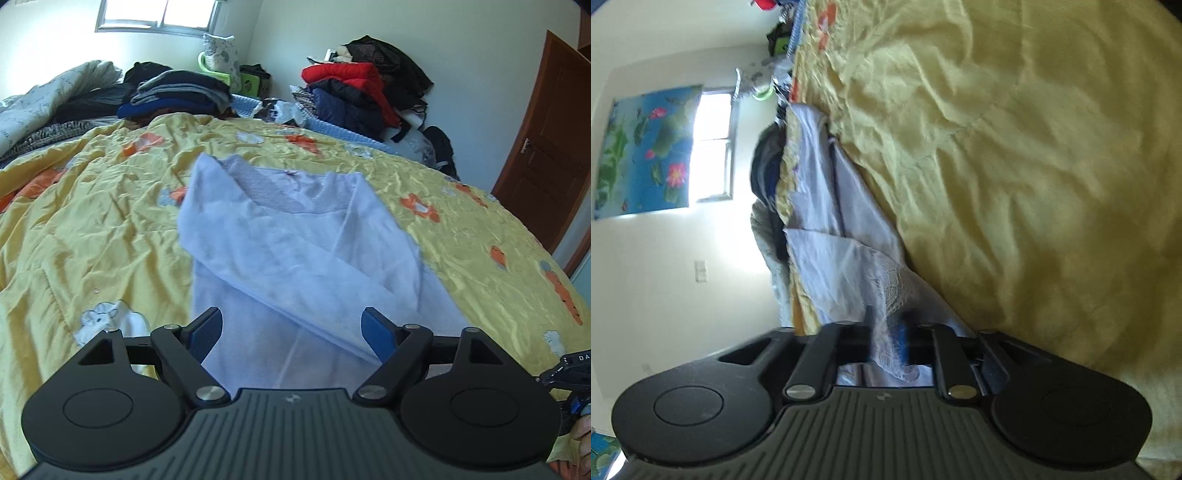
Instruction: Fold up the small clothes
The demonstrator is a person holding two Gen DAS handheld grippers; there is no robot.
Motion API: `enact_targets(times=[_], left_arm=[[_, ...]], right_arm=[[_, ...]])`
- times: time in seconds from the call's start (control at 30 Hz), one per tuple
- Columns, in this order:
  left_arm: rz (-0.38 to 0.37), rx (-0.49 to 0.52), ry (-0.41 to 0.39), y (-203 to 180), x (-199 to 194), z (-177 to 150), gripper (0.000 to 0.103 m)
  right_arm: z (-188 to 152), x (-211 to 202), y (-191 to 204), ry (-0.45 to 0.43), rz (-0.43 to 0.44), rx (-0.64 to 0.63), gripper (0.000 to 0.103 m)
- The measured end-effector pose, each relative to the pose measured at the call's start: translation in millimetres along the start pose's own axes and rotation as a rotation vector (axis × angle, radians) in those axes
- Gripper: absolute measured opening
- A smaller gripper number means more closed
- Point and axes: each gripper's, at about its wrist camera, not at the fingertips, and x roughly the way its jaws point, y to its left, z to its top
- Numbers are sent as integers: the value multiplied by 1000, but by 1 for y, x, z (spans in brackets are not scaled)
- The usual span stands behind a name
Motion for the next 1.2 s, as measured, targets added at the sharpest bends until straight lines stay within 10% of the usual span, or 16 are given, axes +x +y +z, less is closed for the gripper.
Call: enact_targets(times=[0.3, 0.43, 0.57, 0.73, 0.93, 1.2], left_arm=[[-170, 3, -5, -65, -4, -21, 83], [-314, 157, 44, -126, 5, -45, 83], [-361, 355, 95, -169, 22, -70, 83], [-359, 313, 203, -171, 40, -81, 85], [-339, 332, 195, -177, 42, -84, 85], [-200, 230, 57, -132, 1, -66, 86]], right_arm=[[27, -46, 33, -103, 29, -148, 40], [51, 9, 82, 171, 155, -242, 83], [62, 78, 127, 458, 96, -414, 85], [57, 138, 134, 641, -133, -564, 85], [67, 119, 98, 584, -151, -518, 45], [49, 63, 132, 419, -112, -660, 67]])
